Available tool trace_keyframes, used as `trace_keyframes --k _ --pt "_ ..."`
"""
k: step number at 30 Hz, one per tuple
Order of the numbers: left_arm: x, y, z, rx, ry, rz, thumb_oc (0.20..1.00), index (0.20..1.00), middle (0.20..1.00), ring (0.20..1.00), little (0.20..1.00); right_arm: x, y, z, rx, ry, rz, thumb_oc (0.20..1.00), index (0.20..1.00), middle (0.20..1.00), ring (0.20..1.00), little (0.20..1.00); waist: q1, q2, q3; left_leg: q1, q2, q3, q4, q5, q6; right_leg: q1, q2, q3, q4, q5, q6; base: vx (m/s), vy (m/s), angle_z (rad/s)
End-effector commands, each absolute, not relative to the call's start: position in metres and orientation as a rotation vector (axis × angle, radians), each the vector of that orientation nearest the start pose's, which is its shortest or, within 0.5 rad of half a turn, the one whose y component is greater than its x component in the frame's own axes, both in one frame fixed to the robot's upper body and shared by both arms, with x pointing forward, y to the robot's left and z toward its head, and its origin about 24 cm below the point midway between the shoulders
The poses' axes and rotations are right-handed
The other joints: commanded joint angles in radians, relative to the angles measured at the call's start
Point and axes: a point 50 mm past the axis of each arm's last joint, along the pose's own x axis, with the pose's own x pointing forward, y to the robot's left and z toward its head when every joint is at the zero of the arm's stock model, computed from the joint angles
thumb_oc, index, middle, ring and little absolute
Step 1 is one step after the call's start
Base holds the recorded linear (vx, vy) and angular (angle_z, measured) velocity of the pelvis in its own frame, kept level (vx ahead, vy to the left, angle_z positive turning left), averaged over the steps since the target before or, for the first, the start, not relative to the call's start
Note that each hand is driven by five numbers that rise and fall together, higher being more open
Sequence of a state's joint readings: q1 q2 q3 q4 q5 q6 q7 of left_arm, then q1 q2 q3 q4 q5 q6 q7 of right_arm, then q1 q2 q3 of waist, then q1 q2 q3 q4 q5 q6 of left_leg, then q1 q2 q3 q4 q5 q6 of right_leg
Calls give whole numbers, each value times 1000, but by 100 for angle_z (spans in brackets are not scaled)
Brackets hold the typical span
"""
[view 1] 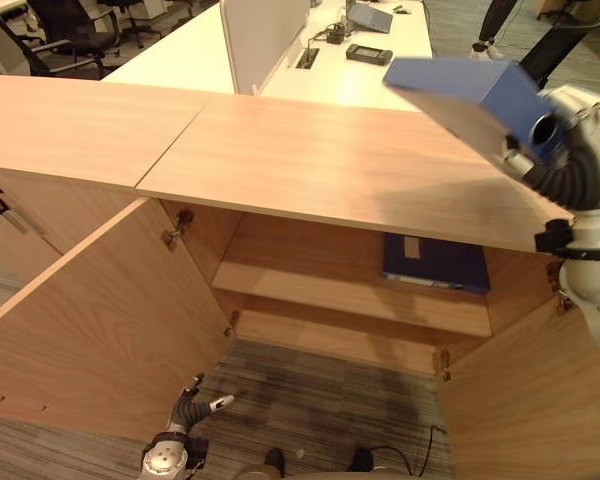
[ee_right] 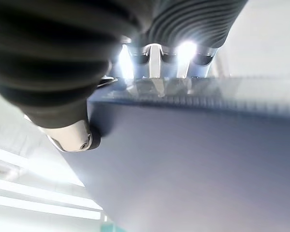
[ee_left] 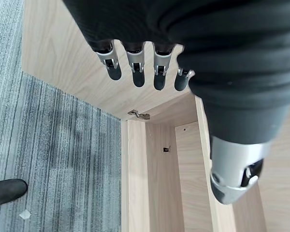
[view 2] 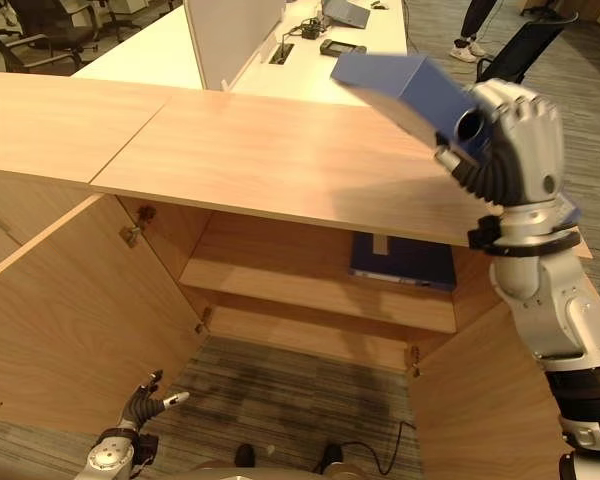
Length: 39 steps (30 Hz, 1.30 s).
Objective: Put the empty folder in the office cabinet
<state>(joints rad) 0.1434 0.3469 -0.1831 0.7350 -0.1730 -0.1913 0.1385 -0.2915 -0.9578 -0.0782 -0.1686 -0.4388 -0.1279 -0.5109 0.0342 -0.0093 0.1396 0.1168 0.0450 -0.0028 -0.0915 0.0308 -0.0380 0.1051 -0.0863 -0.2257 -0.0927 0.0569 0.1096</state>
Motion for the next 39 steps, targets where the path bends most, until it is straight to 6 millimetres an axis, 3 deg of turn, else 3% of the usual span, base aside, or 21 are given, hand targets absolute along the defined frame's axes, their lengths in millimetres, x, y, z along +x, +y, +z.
trace_keyframes --k 1,12,14,20,30,39 --pt "164 255 -98 263 626 206 1000 1000 1000 1000 1000 238 -247 308 -979 -1189 -566 200 200 200 200 200 11 -14 -51 -23 51 5 9 -33 -47 69 -20 31 30 -123 29 8 19 -3" --pt "157 259 -103 238 668 242 1000 1000 1000 1000 1000 237 -244 307 -480 -1185 -379 200 200 200 200 200 16 -18 -68 -24 48 16 8 -35 -47 59 -23 43 29 -117 29 1 17 -4" --pt "158 259 -104 223 675 254 1000 1000 1000 1000 1000 240 -240 301 -252 -1152 -253 200 200 200 200 200 14 -19 -68 -22 48 19 8 -35 -48 58 -23 44 31 -118 28 0 0 0" --pt "158 264 -103 203 685 274 1000 1000 1000 1000 1000 246 -229 294 44 -1062 39 200 200 200 200 200 8 -25 -70 -15 49 29 7 -35 -53 54 -24 49 40 -117 28 0 0 0" --pt "164 270 -97 220 661 252 1000 1000 1000 1000 1000 254 -210 277 276 -870 394 200 200 200 200 200 3 -31 -73 -4 54 40 5 -41 -61 56 -28 51 44 -119 33 -13 6 -1" --pt "167 267 -96 196 649 249 1000 1000 1000 1000 1000 262 -203 258 281 -745 456 200 200 200 200 200 5 -26 -73 -3 50 43 4 -36 -61 55 -34 50 39 -112 35 -18 10 -4"
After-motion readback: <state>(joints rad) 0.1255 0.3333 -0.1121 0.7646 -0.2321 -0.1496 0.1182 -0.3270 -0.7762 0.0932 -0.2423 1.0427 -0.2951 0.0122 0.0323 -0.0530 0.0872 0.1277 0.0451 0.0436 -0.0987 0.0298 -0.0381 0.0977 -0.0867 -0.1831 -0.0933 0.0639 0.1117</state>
